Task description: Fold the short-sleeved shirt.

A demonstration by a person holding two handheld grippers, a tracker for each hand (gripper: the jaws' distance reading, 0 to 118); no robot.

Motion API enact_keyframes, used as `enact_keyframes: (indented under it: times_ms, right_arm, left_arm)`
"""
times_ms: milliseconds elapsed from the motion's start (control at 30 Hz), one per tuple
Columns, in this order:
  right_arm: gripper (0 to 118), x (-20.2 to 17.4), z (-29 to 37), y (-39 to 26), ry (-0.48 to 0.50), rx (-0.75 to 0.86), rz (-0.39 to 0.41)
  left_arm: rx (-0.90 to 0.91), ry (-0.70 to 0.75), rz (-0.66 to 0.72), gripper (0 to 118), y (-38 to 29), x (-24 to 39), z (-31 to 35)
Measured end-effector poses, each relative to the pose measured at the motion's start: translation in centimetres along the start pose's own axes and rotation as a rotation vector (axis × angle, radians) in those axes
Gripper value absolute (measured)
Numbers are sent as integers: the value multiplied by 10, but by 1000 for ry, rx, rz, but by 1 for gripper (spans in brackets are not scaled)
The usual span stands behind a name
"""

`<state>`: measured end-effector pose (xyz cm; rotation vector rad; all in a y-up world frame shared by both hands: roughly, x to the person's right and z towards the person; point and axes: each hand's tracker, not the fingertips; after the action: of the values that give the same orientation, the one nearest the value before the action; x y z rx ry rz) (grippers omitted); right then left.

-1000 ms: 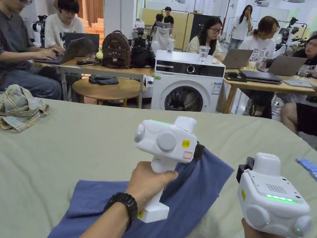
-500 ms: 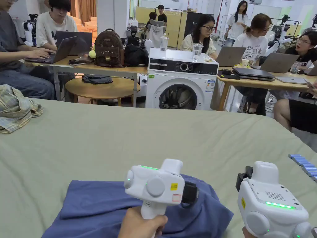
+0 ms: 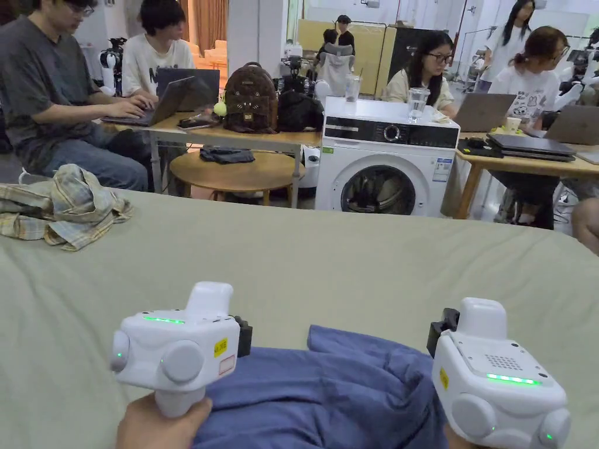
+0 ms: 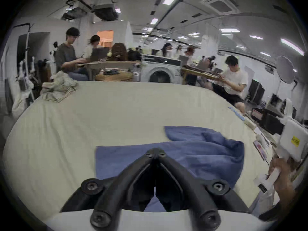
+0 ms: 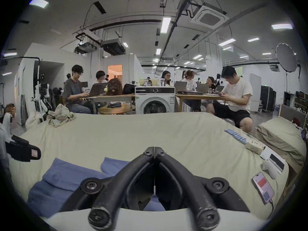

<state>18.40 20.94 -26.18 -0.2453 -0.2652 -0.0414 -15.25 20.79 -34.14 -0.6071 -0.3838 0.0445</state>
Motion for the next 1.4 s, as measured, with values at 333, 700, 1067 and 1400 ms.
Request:
enact_keyframes:
  times_ms: [333,700,1067,1400]
  right_arm:
    - [0,-17,-28,-1,45,-64,29]
    - [0,-11,-42,-2,41,-108,31]
    - [0,38,-70,11,18,-230,29]
    - [61,76,-171,-8,46,-632,79]
  left_arm:
    - [-210,65,175,0,36,-116,-60]
    - [-506,128,134,68,7,-118,-172]
    - [-365,94,-32,1,-5,-76,-137]
    - [-217,89,31,1,-4,-96,-69]
